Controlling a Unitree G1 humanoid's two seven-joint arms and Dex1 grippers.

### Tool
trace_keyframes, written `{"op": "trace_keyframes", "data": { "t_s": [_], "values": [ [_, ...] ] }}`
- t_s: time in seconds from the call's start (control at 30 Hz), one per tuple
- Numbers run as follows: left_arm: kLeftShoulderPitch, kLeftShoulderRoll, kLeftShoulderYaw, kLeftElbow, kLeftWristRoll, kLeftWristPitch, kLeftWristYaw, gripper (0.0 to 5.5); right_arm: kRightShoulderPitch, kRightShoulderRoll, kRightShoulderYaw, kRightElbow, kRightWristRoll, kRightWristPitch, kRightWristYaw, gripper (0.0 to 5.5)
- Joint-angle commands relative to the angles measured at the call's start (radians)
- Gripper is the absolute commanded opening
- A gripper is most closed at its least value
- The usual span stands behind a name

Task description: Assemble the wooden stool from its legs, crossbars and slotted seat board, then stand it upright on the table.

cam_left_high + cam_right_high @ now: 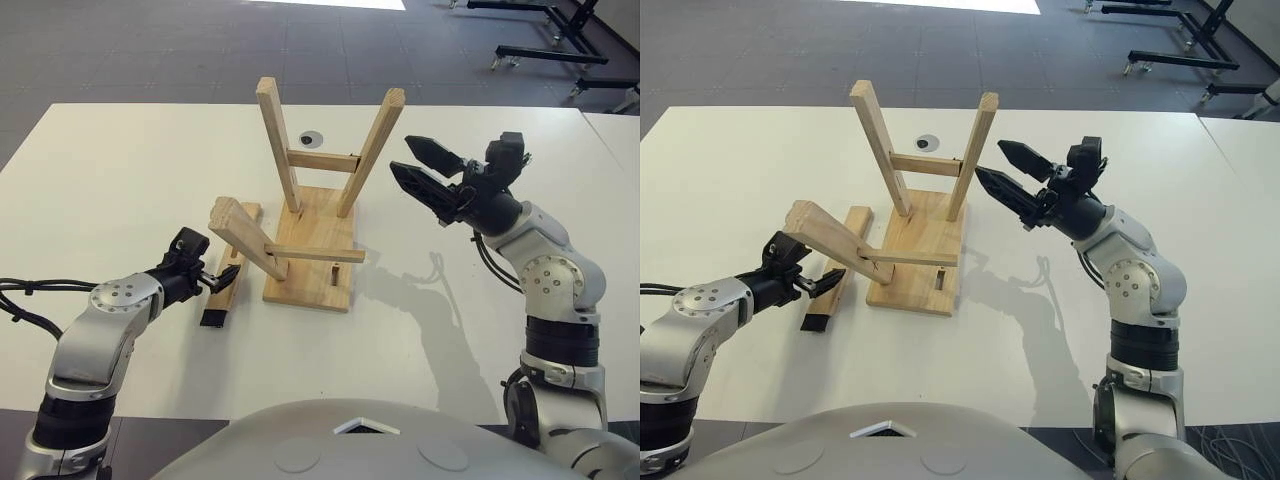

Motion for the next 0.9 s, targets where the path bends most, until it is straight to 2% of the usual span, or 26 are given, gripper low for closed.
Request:
{"op": "trace_keyframes", "data": {
  "t_s": [0.03,0.1,0.23,0.53,0.73,0.9],
  "values": [
    [-0.026,0.047,0.007,0.077,0.025,0.002,0.01,4.34,0.018,0.014,0.004,-0.018,-0.009,-0.017,-0.014,4.55],
    [-0.044,0.061,0.007,0.085,0.021,-0.001,0.006,4.34,0.026,0.02,0.005,-0.023,-0.013,-0.021,-0.02,4.55],
    [-0.022,0.084,-0.073,0.077,0.048,-0.005,0.008,4.34,0.027,0.026,0.007,-0.015,-0.02,-0.028,-0.021,4.55],
    [-0.058,0.148,-0.081,0.075,0.05,-0.047,-0.035,4.34,0.031,0.039,0.016,-0.017,-0.016,-0.036,-0.017,4.55],
    [-0.04,0.14,-0.087,0.087,0.035,-0.069,-0.052,4.34,0.011,0.034,0.017,0.001,-0.026,-0.045,-0.019,4.55],
    [-0.025,0.116,-0.089,0.105,0.013,-0.095,-0.071,3.46,-0.012,0.027,0.014,0.016,-0.026,-0.043,-0.013,4.55]
  ]
}}
